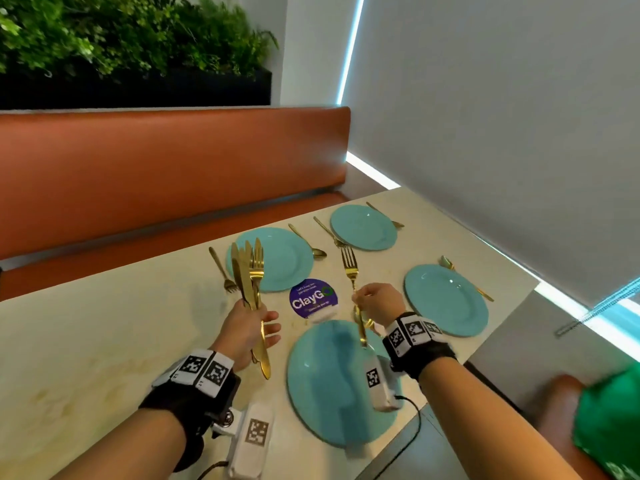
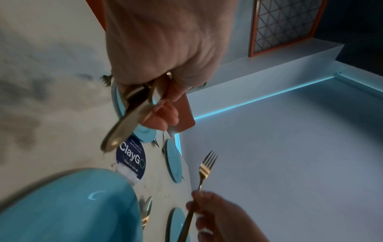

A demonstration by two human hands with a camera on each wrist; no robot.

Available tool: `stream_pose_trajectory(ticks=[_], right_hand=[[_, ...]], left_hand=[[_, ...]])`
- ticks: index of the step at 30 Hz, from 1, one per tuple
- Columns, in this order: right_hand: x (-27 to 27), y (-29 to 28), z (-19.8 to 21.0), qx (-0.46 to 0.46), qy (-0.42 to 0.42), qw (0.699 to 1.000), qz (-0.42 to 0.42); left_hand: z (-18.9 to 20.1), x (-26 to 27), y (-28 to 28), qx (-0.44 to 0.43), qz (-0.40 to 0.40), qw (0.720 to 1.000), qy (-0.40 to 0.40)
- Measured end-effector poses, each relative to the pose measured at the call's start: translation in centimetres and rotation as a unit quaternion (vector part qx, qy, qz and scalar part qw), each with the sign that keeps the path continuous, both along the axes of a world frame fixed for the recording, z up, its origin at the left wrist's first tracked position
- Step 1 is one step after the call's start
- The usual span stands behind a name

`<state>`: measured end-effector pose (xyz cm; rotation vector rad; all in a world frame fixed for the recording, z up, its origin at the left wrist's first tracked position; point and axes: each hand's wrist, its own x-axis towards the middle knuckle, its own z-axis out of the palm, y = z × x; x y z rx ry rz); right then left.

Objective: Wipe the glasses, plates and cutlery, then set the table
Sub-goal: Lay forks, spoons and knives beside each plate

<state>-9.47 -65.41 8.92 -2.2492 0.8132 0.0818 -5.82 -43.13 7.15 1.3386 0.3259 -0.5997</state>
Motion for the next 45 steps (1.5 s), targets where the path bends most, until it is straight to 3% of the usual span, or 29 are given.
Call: stream_pose_trajectory(ticks=[6,12,25,45], right_hand=[[-1.2,-10.7,-4.3,-0.176,0.171,0.969,0.03],[-0.8,-15.8,-9.1,-0.214,0.262,0.94,0.04],[0.5,-17.4,-11.1,-0.245,0.25,0.935,0.053],[0.3,-16.9,-10.6,-0.28,0.233,0.929,0.061]], left_hand=[[-0.8,0.4,-6.4,0.007,-0.007,1.0,0.012],[-3.3,0.7,-10.6,0.003,-0.025,1.0,0.018],[-5.1,1.5,-13.6,0.034,-0.025,0.999,0.008],[-5.8,0.9,-13.9,0.046,-0.03,0.998,0.005]])
